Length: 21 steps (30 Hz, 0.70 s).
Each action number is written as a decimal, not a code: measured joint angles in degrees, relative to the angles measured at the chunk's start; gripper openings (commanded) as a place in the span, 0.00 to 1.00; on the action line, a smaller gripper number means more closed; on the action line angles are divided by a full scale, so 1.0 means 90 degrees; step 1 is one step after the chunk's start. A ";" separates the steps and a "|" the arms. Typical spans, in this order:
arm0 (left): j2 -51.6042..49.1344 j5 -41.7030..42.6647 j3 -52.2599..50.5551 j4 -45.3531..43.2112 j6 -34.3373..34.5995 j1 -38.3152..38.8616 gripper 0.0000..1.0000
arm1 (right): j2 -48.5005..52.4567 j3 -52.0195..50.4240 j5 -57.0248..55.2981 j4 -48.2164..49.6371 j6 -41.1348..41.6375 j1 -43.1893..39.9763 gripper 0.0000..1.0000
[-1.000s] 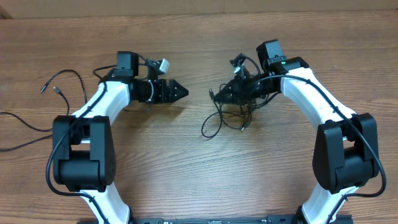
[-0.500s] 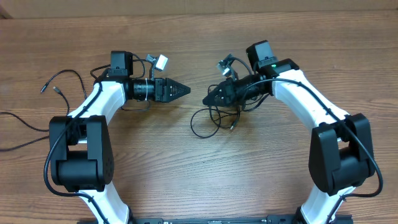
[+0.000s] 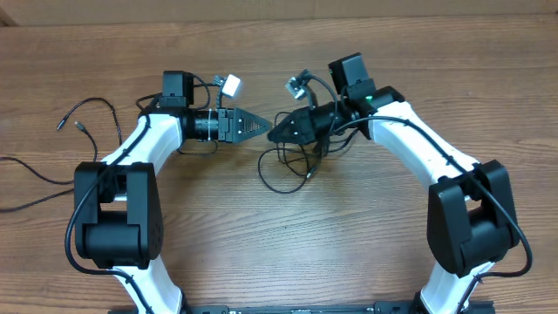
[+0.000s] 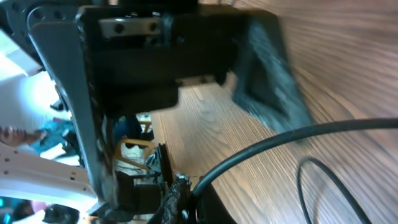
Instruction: Untangle cables
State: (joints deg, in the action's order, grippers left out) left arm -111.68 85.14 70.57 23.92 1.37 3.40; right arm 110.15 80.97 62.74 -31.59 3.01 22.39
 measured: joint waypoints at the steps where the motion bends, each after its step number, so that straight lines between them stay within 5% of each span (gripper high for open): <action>1: 0.0000 0.0012 0.0000 -0.0032 0.0032 0.0005 0.89 | 0.0000 0.0000 0.0000 0.0126 -0.0005 0.0051 0.04; 9: 0.0000 0.0124 0.0000 -0.0151 0.0202 0.0056 0.81 | 0.0000 0.0000 -0.0039 0.0488 -0.0007 0.0211 0.04; 21: 0.0000 0.0148 0.0000 -0.0165 0.0231 0.0056 0.74 | 0.0000 0.0000 0.0007 -0.0398 -0.0668 0.0418 0.04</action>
State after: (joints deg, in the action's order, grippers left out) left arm -111.68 86.48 70.57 22.44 3.44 3.90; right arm 110.15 80.97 62.81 -35.18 -3.01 26.15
